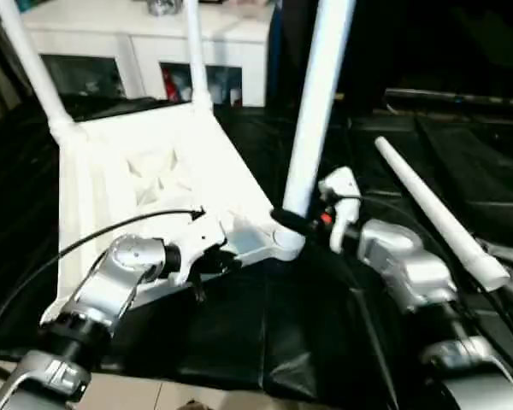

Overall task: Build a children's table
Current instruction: Move table base

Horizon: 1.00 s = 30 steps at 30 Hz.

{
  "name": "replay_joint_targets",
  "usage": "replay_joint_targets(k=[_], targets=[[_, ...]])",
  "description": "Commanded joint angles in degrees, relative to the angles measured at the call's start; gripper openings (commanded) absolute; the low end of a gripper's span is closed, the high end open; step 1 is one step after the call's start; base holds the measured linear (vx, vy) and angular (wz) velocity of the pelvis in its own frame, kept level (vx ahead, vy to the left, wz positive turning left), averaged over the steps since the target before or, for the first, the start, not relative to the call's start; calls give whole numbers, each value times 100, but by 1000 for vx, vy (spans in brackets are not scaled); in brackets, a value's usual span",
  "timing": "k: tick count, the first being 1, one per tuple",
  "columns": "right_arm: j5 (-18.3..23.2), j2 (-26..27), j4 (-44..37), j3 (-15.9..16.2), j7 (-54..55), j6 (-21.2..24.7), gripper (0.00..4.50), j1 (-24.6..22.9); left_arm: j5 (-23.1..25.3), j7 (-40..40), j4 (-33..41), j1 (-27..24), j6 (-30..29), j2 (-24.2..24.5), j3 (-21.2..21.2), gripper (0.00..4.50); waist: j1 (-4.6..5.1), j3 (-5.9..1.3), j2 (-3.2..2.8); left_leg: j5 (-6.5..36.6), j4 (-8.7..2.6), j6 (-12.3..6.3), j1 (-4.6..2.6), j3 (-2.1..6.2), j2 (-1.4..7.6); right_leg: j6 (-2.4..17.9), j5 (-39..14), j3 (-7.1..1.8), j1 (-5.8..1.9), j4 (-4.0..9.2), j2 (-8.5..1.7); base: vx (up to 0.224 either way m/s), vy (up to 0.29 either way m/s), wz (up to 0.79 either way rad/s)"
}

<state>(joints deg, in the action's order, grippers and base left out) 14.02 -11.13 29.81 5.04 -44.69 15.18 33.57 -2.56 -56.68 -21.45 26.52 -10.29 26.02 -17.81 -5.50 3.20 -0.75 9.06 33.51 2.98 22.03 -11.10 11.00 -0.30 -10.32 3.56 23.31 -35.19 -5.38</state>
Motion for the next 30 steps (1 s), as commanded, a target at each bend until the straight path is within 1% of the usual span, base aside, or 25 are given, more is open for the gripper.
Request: replay_joint_targets(k=[1,2,4,5,6,8,12,13,15,19,22,29,30], targets=[[-63,30,223,49,13,-115,193,120,-195,-113,-15,35,221,-121,56,0,2,-389,95,1494,-403,79,-122,93,197,1012,-1756,-239,-217,437,-312,0,0,0],[-67,77,406,51,8,-165,193,212,-155,-155,-51,50,210,-106,46,0,-1,-394,90,1454,-399,64,-131,88,199,1024,-1676,-242,-212,429,-309,0,0,0],[-102,116,625,81,-23,-238,193,311,-97,-179,-98,68,214,-84,32,0,11,-394,96,1456,-398,50,-116,89,189,1060,-1667,-234,-225,425,-309,0,0,0],[-116,129,718,93,-45,-272,193,349,-78,-180,-118,75,218,-79,29,0,20,-384,95,1511,-397,48,-123,85,189,1049,-1753,-236,-211,440,-309,0,0,0],[-142,144,830,96,-82,-323,193,391,-66,-184,-137,82,213,-74,28,0,25,-380,107,1563,-403,61,-121,91,195,1023,-1858,-236,-215,448,-315,0,0,0],[-200,155,997,113,-120,-402,193,443,-72,-181,-177,93,226,-86,46,0,30,-380,98,1669,-406,98,-137,99,203,1004,-1995,-233,-202,455,-321,0,0,0],[-276,187,1304,78,-150,-563,193,529,-196,-70,-234,78,309,-209,206,0,38,-372,104,1825,-418,136,-144,107,206,961,-2210,-234,-195,482,-331,0,0,0],[-280,188,1358,73,-154,-591,193,547,-235,-61,-238,72,313,-237,240,0,41,-370,116,1833,-415,135,-148,105,205,961,-2231,-234,-191,487,-330,0,0,0],[-268,200,1500,24,-161,-641,193,590,-370,5,-210,12,311,-330,364,0,36,-372,120,1801,-414,111,-147,105,208,963,-2226,-236,-192,487,-330,0,0,0],[-292,202,1623,5,-193,-728,193,612,-328,25,-147,-103,304,-316,336,0,31,-380,111,1728,-414,78,-144,104,212,1025,-2061,-236,-194,464,-321,0,0,0],[-307,220,1720,-15,-211,-797,193,634,-277,72,-141,-167,319,-324,334,0,34,-381,122,1699,-414,49,-131,101,212,1045,-1989,-235,-200,454,-323,0,0,0],[-290,266,1865,-44,-220,-901,193,675,-268,179,-88,-240,330,-409,466,0,45,-361,123,1866,-424,62,-149,105,211,958,-2329,-238,-183,496,-327,0,0,0],[-280,266,1870,-55,-222,-903,193,671,-281,207,-72,-258,317,-425,485,0,46,-364,133,1891,-424,67,-156,104,213,943,-2368,-237,-177,501,-326,0,0,0]])
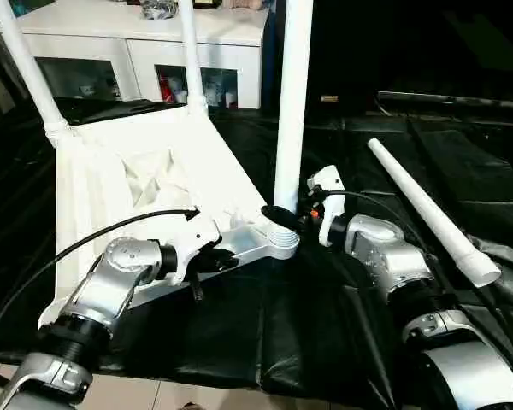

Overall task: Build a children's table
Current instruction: Move table base

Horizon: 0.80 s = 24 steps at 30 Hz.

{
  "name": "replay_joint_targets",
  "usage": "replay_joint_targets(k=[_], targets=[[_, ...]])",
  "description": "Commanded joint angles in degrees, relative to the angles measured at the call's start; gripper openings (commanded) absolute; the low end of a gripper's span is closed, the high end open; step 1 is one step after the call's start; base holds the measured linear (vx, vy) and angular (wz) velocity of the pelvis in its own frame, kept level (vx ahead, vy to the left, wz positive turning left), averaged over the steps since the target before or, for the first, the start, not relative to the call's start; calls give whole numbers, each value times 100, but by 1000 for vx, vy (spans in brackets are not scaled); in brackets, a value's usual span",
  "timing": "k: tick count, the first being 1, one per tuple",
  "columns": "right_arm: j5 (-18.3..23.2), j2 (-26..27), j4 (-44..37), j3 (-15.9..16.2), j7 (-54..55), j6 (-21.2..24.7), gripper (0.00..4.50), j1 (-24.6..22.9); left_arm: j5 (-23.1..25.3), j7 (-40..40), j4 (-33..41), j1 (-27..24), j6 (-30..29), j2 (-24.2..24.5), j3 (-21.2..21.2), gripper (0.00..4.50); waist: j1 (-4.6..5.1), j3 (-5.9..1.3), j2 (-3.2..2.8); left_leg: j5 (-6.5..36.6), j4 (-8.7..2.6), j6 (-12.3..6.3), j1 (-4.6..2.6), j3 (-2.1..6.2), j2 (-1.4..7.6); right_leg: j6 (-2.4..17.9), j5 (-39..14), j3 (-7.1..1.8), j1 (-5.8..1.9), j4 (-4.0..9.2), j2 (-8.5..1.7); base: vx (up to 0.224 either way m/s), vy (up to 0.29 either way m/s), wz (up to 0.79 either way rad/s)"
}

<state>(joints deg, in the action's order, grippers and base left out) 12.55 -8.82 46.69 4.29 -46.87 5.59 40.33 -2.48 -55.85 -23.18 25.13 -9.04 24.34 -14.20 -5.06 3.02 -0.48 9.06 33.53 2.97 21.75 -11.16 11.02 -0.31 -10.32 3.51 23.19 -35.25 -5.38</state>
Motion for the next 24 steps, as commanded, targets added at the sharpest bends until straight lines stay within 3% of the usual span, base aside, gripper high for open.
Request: replay_joint_targets(k=[1,10,18,22,23,24], targets=[[-132,33,193,15,-4,45,193,-7,-288,135,117,-145,189,-257,126,0,-1,-345,102,1895,-427,69,-131,114,212,944,-2372,-233,-165,506,-329,0,0,0],[-111,36,266,-46,-6,-16,193,-37,-50,40,183,-290,103,-138,-58,0,4,-343,95,1969,-439,68,-131,118,213,914,-2415,-238,-155,518,-326,0,0,0],[189,30,351,-482,216,-121,193,-317,177,108,72,-180,92,-85,-170,0,0,-342,67,2220,-459,143,-168,128,224,900,-2469,-239,-124,547,-323,0,0,0],[313,54,348,-712,275,-456,193,-660,233,131,-1,-80,116,-131,-161,0,-18,-341,73,2363,-465,159,-198,125,230,923,-2440,-240,-102,562,-324,0,0,0],[318,68,333,-759,276,-584,193,-741,254,145,-34,-53,139,-149,-157,0,-20,-336,0,2419,-466,183,-201,138,225,932,-2470,-240,-102,559,-327,0,0,0],[318,68,333,-759,276,-584,192,-741,254,145,-34,-53,139,-149,-157,0,-1,-331,32,2464,-474,186,-186,132,220,908,-2513,-235,-111,579,-318,0,0,0]])
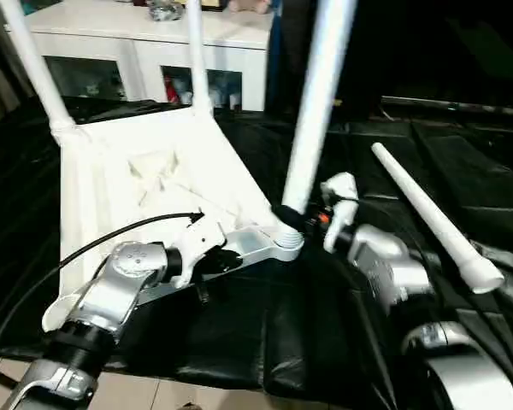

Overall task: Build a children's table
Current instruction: Move table base

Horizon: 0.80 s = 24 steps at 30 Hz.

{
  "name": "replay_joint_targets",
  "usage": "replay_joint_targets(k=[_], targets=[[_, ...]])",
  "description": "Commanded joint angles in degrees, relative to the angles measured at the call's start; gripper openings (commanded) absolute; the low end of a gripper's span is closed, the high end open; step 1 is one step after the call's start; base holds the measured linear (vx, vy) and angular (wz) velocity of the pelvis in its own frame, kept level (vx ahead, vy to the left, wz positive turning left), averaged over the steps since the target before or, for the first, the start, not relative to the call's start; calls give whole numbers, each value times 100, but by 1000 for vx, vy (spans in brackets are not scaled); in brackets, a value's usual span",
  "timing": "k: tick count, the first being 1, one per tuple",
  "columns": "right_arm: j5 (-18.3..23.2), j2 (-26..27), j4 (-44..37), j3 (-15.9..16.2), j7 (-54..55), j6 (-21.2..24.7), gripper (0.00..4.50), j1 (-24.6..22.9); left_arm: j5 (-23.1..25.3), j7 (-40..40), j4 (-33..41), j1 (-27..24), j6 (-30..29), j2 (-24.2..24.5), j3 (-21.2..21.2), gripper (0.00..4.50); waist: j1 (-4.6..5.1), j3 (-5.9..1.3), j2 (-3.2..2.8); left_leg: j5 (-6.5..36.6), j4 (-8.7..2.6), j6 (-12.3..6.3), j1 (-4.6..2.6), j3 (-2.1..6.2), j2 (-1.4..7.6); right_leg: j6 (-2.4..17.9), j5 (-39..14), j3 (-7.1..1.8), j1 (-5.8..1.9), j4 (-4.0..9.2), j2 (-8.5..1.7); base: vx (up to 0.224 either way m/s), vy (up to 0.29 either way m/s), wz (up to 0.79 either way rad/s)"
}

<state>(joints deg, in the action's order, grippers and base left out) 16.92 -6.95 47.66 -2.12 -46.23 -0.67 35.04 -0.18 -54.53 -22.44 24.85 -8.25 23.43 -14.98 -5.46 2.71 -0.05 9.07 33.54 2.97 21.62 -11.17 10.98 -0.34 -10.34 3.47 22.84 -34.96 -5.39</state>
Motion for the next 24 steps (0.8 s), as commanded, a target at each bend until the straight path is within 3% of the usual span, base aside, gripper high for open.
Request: replay_joint_targets(k=[1,2,4,5,10,13,14,18,24], targets=[[-186,-123,191,-91,216,-189,192,-315,45,27,-154,6,86,-75,-81,0,33,-307,9,2501,-479,196,-176,147,225,892,-2602,-225,-89,550,-326,0,0,0],[-203,-119,162,-91,217,-294,192,-368,54,33,-175,22,97,-83,-81,0,19,-302,-24,2552,-473,209,-197,145,230,861,-2672,-232,-61,570,-335,0,0,0],[-227,-113,129,-100,244,-451,191,-434,70,53,-203,42,116,-93,-82,0,15,-305,1,2579,-477,206,-188,153,226,852,-2721,-230,-76,575,-336,0,0,0],[-255,-111,103,-98,266,-663,191,-515,96,83,-254,84,139,-112,-88,0,7,-299,-24,2585,-488,209,-179,161,231,839,-2749,-228,-75,576,-335,0,0,0],[-276,-53,-3,-96,276,-979,191,-709,146,116,-346,160,183,-138,-111,0,-21,-285,-20,2753,-498,225,-191,171,229,755,-2963,-225,-56,613,-345,0,0,0],[-360,-51,-107,11,248,-1093,191,-777,172,107,-378,186,205,-138,-134,0,-20,-277,-11,2858,-503,236,-194,189,229,682,-3186,-220,-47,639,-350,0,0,0],[-509,-98,-195,199,177,-1120,191,-808,209,80,-397,202,223,-125,-174,0,-19,-274,-10,2880,-505,235,-190,194,227,655,-3255,-216,-47,646,-355,0,0,0],[-655,-136,-253,430,11,-953,191,-775,231,-38,-366,184,210,-115,-226,0,-19,-276,-8,2923,-516,245,-202,197,232,632,-3249,-219,-36,650,-344,0,0,0],[-717,-171,-114,653,-345,-512,191,-472,267,-343,-308,164,163,1,-381,0,-6,-287,13,2688,-530,180,-155,186,234,736,-2972,-233,-73,612,-347,0,0,0]])
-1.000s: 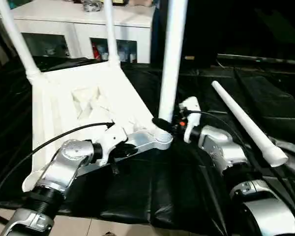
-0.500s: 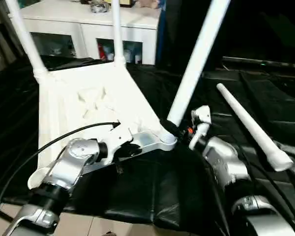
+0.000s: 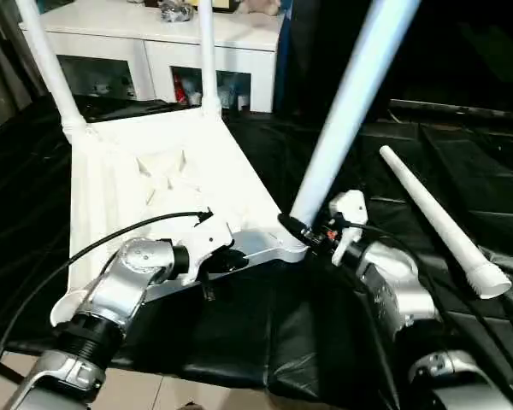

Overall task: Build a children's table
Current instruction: Move table base

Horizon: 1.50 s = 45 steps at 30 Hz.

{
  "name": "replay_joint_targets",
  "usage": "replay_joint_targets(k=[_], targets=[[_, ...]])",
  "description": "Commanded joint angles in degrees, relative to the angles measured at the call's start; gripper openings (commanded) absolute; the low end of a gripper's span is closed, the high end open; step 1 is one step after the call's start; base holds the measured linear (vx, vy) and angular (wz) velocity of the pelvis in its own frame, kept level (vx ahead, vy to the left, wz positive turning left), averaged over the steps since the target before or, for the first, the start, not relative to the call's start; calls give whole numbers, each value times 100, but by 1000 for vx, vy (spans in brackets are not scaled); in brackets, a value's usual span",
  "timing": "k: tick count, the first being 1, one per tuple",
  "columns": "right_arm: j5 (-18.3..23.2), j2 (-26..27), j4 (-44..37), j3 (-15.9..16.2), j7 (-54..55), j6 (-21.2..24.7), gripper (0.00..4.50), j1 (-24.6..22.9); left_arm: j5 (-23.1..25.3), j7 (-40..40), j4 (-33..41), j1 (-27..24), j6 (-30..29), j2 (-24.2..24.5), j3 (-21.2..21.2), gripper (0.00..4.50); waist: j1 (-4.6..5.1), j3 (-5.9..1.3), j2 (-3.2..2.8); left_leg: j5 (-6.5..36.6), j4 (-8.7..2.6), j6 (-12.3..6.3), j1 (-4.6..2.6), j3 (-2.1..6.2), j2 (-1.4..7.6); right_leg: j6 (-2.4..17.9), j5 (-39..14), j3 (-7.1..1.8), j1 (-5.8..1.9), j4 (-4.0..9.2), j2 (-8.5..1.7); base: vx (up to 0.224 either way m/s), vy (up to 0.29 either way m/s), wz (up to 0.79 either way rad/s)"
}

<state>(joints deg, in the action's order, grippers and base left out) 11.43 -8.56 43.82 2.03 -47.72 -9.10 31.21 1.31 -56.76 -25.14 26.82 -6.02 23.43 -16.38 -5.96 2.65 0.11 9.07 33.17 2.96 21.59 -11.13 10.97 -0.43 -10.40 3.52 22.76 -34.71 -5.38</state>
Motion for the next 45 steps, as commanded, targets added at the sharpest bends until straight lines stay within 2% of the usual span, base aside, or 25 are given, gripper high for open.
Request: replay_joint_targets(k=[1,3,9,11,13,16,19,24,28,31,32,33,37,40,43,45], targets=[[-109,-10,315,230,-305,489,191,9,115,-181,-1,-41,-85,26,-265,0,50,-284,-10,2671,-496,184,-151,182,237,762,-2928,-234,-68,581,-346,0,0,0],[-74,-42,349,251,-470,682,191,101,101,-296,55,-55,-133,61,-306,0,60,-287,12,2613,-492,179,-161,164,242,831,-2764,-243,-63,565,-338,0,0,0],[-72,-171,546,300,-965,995,191,296,78,-571,170,-84,-109,124,-388,0,59,-313,16,2483,-501,204,-153,145,252,994,-2258,-240,-96,511,-314,0,0,0],[-144,-293,649,430,-1353,960,191,288,74,-675,170,-66,5,159,-423,0,51,-316,20,2476,-494,194,-159,136,257,1046,-2160,-240,-103,502,-313,0,0,0],[-138,-325,653,453,-1513,983,191,257,68,-733,165,-56,62,178,-438,0,29,-314,13,2491,-489,180,-175,125,263,1086,-2111,-246,-95,503,-314,0,0,0],[-89,-371,688,444,-1749,1098,191,193,14,-860,181,-46,170,194,-441,0,2,-319,20,2384,-500,182,-159,122,268,1118,-1973,-243,-121,476,-311,0,0,0],[-130,-439,775,480,-1938,1104,191,120,-88,-1061,262,-57,271,215,-438,0,-16,-305,13,2507,-502,202,-178,119,271,1110,-2119,-242,-111,494,-313,0,0,0],[-222,-523,851,561,-2221,1136,191,78,-253,-1435,420,-95,276,276,-476,0,-14,-271,6,2948,-524,294,-227,157,279,1015,-2695,-246,-88,548,-340,0,0,0],[-284,-545,863,606,-2305,1117,191,59,-284,-1536,460,-98,246,302,-489,0,-11,-268,-6,2998,-539,325,-242,168,286,1002,-2736,-250,-84,558,-341,0,0,0],[-300,-531,881,599,-2299,1120,191,49,-236,-1431,369,-53,256,263,-445,0,-8,-279,3,2936,-554,330,-245,164,287,1024,-2613,-249,-98,560,-335,0,0,0],[-306,-519,890,595,-2292,1121,191,40,-183,-1350,294,-18,292,248,-436,0,-11,-275,-20,2938,-556,333,-245,166,287,1036,-2593,-249,-98,559,-337,0,0,0],[-315,-509,898,596,-2281,1112,191,26,-133,-1270,231,13,292,239,-427,0,-5,-274,-12,2954,-556,335,-245,163,285,1032,-2608,-247,-96,565,-334,0,0,0],[-358,-512,881,611,-2301,1093,191,-24,-97,-1174,157,49,298,227,-399,0,-5,-254,-1,3244,-558,357,-313,181,279,900,-3088,-235,-66,636,-351,0,0,0],[-378,-520,887,609,-2284,1073,191,-46,-68,-1113,136,64,282,221,-373,0,-7,-259,13,3181,-572,345,-292,183,286,903,-2982,-239,-72,627,-344,0,0,0],[-441,-489,991,507,-1853,821,191,-29,21,-960,35,107,313,214,-355,0,-6,-244,6,3279,-569,359,-316,182,274,863,-3100,-240,-38,655,-343,0,0,0],[-326,-447,1025,322,-1620,809,191,9,30,-894,7,118,301,198,-323,0,14,-227,11,3409,-574,375,-313,212,269,752,-3421,-222,-37,686,-360,0,0,0]])
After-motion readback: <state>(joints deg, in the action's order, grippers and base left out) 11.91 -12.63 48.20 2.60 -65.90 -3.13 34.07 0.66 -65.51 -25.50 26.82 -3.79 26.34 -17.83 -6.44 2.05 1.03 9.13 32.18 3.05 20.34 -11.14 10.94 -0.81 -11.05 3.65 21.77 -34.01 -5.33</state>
